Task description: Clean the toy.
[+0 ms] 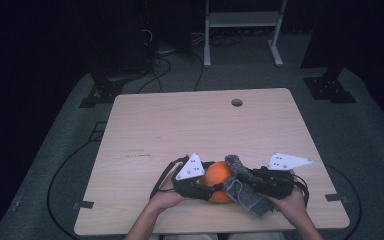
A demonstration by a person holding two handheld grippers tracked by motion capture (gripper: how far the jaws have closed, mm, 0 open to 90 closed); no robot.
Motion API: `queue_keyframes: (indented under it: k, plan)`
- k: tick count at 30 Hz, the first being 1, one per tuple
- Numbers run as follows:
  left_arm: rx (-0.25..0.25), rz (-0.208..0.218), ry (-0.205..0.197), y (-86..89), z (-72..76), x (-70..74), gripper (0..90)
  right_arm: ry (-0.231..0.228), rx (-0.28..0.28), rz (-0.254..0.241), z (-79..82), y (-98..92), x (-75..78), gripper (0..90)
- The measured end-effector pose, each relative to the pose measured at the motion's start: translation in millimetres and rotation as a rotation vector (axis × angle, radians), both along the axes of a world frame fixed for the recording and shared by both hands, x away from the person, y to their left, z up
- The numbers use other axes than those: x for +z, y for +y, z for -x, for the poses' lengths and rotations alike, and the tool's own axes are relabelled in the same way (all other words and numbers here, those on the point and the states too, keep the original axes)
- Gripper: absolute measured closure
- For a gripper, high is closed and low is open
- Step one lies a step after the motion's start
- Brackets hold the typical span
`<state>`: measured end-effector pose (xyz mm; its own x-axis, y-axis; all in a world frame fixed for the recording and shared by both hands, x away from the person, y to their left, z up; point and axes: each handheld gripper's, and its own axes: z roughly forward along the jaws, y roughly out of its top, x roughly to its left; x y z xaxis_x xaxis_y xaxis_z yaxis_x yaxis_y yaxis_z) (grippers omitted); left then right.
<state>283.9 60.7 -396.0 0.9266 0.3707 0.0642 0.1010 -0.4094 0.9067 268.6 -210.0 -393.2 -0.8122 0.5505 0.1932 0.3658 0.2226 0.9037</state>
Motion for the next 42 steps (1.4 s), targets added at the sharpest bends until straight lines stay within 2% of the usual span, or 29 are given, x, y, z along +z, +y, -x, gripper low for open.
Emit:
queue_keyframes:
  k: [2, 4, 7, 9, 11, 12, 14, 18, 20, 23, 25, 26, 28, 30, 32, 33, 35, 37, 39, 40, 42]
  plan:
    - [0.002, -0.025, 0.008, -3.4, -0.6, -5.0, 31.4, 0.036, -0.021, 0.007, -4.4, -2.6, -10.1, 76.2]
    - [0.0, -0.025, 0.013, -6.8, -1.4, -9.3, 28.6, 0.073, -0.026, 0.001, -7.6, -2.3, -22.9, 76.2]
    - [-0.011, 0.003, 0.021, -4.1, -4.4, -7.2, 19.8, 0.097, -0.032, -0.026, -11.5, -5.2, -31.4, 76.1]
    - [-0.031, 0.043, 0.047, 3.2, -7.8, -7.2, 15.1, 0.111, -0.037, -0.038, -12.7, -8.3, -33.5, 76.1]
    - [-0.05, 0.036, 0.087, 7.6, -12.0, -12.6, 11.4, 0.124, -0.044, -0.048, -14.3, -12.0, -36.6, 76.0]
    - [-0.05, 0.017, 0.086, 8.2, -13.3, -16.9, 11.2, 0.13, -0.046, -0.051, -15.3, -13.4, -37.6, 76.0]
    - [-0.055, 0.02, 0.073, 8.5, -13.7, -22.9, 14.3, 0.141, -0.06, -0.044, -18.8, -17.5, -41.1, 75.4]
    - [-0.013, 0.027, 0.044, 5.6, -13.2, -23.4, 22.4, 0.152, -0.101, 0.027, -22.4, -25.8, -46.6, 75.6]
    - [0.011, 0.029, 0.038, 2.3, -12.4, -23.3, 24.7, 0.136, -0.117, 0.022, -21.2, -30.4, -41.8, 76.0]
    - [0.056, 0.033, 0.03, -5.4, -11.6, -23.1, 26.0, 0.067, -0.073, -0.043, -12.6, -26.9, -18.7, 76.1]
    - [0.071, 0.036, 0.031, -10.8, -9.9, -22.9, 25.8, 0.014, -0.038, -0.039, -7.1, -17.1, -4.3, 76.0]
    - [0.056, 0.03, 0.033, -12.7, -7.9, -21.7, 25.3, -0.001, -0.031, -0.025, -6.2, -11.8, -1.4, 76.0]
    - [0.002, 0.004, 0.037, -11.1, -5.5, -19.1, 22.0, -0.001, -0.029, 0.017, -8.1, -4.9, -5.3, 75.8]
    - [-0.067, -0.006, 0.025, -4.8, -5.4, -17.8, 20.0, 0.031, -0.007, -0.007, -11.5, -8.2, -14.7, 75.7]
    - [-0.102, 0.015, 0.026, 2.6, -7.6, -17.3, 19.4, 0.042, -0.004, -0.015, -12.3, -13.8, -19.8, 75.6]
    - [-0.093, 0.021, 0.037, 4.4, -10.4, -17.7, 17.5, 0.047, -0.007, -0.017, -11.7, -15.8, -20.5, 75.7]
    - [-0.068, -0.004, 0.056, 2.7, -14.7, -21.8, 12.1, 0.05, -0.007, -0.012, -10.0, -18.1, -21.0, 75.7]
    - [-0.086, -0.011, 0.095, -1.2, -17.3, -29.8, 9.4, 0.048, -0.002, -0.008, -9.5, -19.2, -21.4, 75.6]
    - [-0.087, -0.01, 0.086, -4.4, -16.1, -34.3, 9.3, 0.046, -0.004, -0.004, -10.2, -19.6, -21.5, 75.7]
    - [-0.081, -0.011, 0.07, -4.8, -15.1, -33.6, 12.3, 0.049, -0.009, -0.001, -10.4, -20.1, -21.1, 75.7]
    - [-0.058, -0.009, 0.041, -4.7, -12.7, -28.6, 23.7, 0.047, -0.02, 0.001, -10.6, -21.4, -18.0, 75.9]
